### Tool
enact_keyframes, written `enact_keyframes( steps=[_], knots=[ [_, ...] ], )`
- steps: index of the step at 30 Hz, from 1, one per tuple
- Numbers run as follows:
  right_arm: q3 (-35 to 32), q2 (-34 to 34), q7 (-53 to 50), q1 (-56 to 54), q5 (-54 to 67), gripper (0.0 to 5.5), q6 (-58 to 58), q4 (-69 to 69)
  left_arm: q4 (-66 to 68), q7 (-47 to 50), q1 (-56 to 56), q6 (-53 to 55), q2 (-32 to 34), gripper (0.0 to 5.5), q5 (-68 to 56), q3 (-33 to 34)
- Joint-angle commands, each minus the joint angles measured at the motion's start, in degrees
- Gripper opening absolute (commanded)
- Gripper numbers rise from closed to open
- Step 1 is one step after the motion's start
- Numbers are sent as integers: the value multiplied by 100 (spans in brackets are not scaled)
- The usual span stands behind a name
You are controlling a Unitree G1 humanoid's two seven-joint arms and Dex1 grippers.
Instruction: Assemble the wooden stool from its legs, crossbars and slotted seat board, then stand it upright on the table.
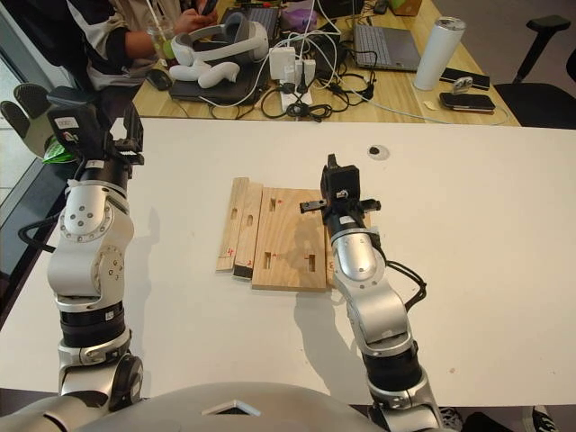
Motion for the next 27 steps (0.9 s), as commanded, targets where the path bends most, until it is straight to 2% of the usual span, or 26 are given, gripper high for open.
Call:
enact_keyframes(
  steps=[1, 7, 10, 16, 27],
  knots=[
    [-213, 362, -163, 100, -86, 37, 449, 31, -17, -107, 70, 106, -29, 304, 63, 46],
    [-391, 487, -211, 189, -338, 37, 747, -65, -166, -128, 239, 155, 44, 304, 128, 278],
    [-664, 445, -231, 194, -452, 37, 793, -124, -321, -46, 279, 132, 167, 304, 180, 683],
    [-1109, 476, -179, 128, -483, 37, 698, 90, -582, 209, 454, 279, 227, 304, 16, 1889],
    [-1376, 676, 219, -313, -226, 37, 39, 849, -829, 417, 431, 351, -459, 304, 125, 1182]
  ],
)
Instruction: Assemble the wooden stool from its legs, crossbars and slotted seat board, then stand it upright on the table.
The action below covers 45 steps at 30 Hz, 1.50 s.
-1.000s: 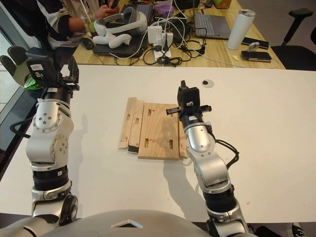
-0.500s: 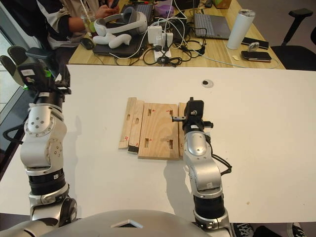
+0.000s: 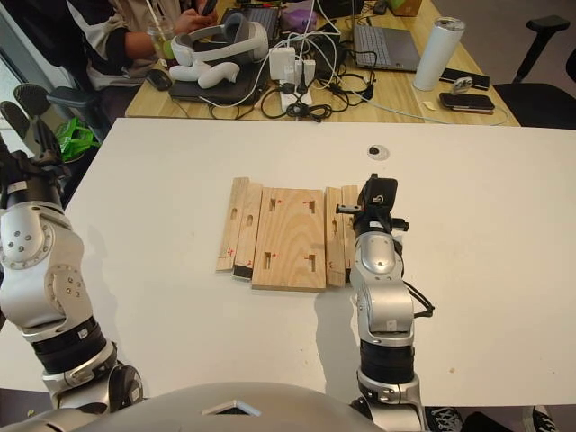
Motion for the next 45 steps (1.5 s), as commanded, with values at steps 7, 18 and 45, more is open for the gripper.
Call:
enact_keyframes(
  steps=[7, 18, 45],
  knots=[
    [-65, 217, 94, -163, 70, 37, 37, 169, -178, 109, 34, 163, -339, 304, 168, -549],
    [-22, 144, 272, -202, 29, 37, 291, 201, -187, 149, 123, 190, -487, 304, 261, -596],
    [41, -313, 429, -225, -271, 37, 149, 11, -238, 79, 226, 251, -499, 304, 345, -549]
  ],
)
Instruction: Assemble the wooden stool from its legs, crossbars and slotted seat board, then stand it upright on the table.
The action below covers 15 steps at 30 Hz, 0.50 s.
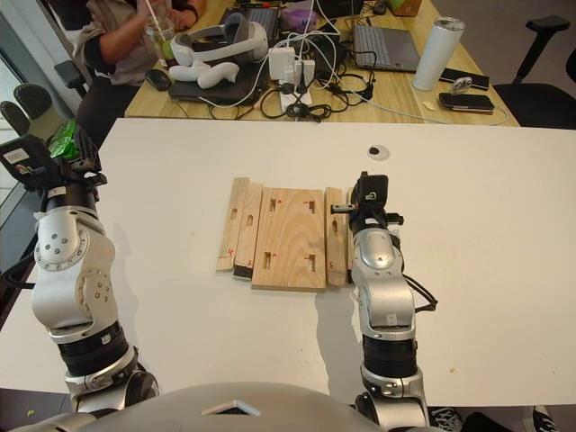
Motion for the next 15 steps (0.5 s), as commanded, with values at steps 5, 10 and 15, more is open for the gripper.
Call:
enact_keyframes(
  steps=[5, 10, 15],
  knots=[
    [-88, 62, 21, 47, 38, 37, 158, -63, -56, -22, 134, 99, -28, 304, 39, -30],
    [-162, 194, 17, 130, 118, 37, 346, -69, -74, -32, 175, 120, -44, 304, 48, -76],
    [-228, 370, -131, 412, 65, 37, 482, -348, 189, -182, 21, 97, 20, 304, 22, -225]
  ],
)
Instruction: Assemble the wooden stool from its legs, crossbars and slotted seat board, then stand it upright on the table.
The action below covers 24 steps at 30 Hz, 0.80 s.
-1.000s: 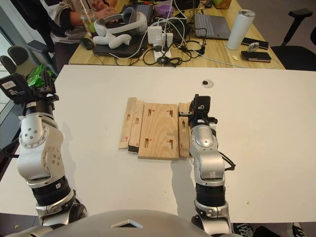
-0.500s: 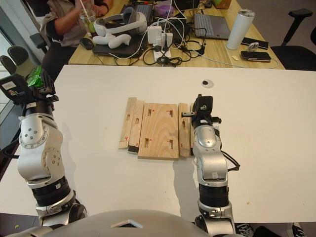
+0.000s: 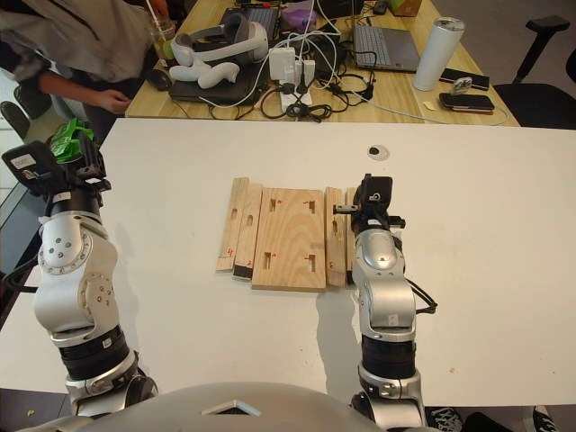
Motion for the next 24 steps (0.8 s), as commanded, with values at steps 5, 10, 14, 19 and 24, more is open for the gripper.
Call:
enact_keyframes(
  steps=[5, 10, 14, 19, 24],
  knots=[
    [-182, 354, -366, 729, -96, 37, 223, -521, 550, -351, -458, -44, 74, 304, 28, -419],
    [-64, 612, -678, 992, -236, 37, 112, -567, 577, -414, -427, -84, 37, 304, 37, -514],
    [117, 787, -800, 1174, -273, 37, 228, -654, 653, -422, -502, -138, 83, 304, 38, -454],
    [82, 585, -579, 976, -142, 37, 681, -726, 455, -297, -446, -86, 33, 304, 82, -385],
    [159, 474, -321, 705, -139, 37, 1024, -661, 156, -96, -182, -52, -106, 304, 121, -290]
  ],
)
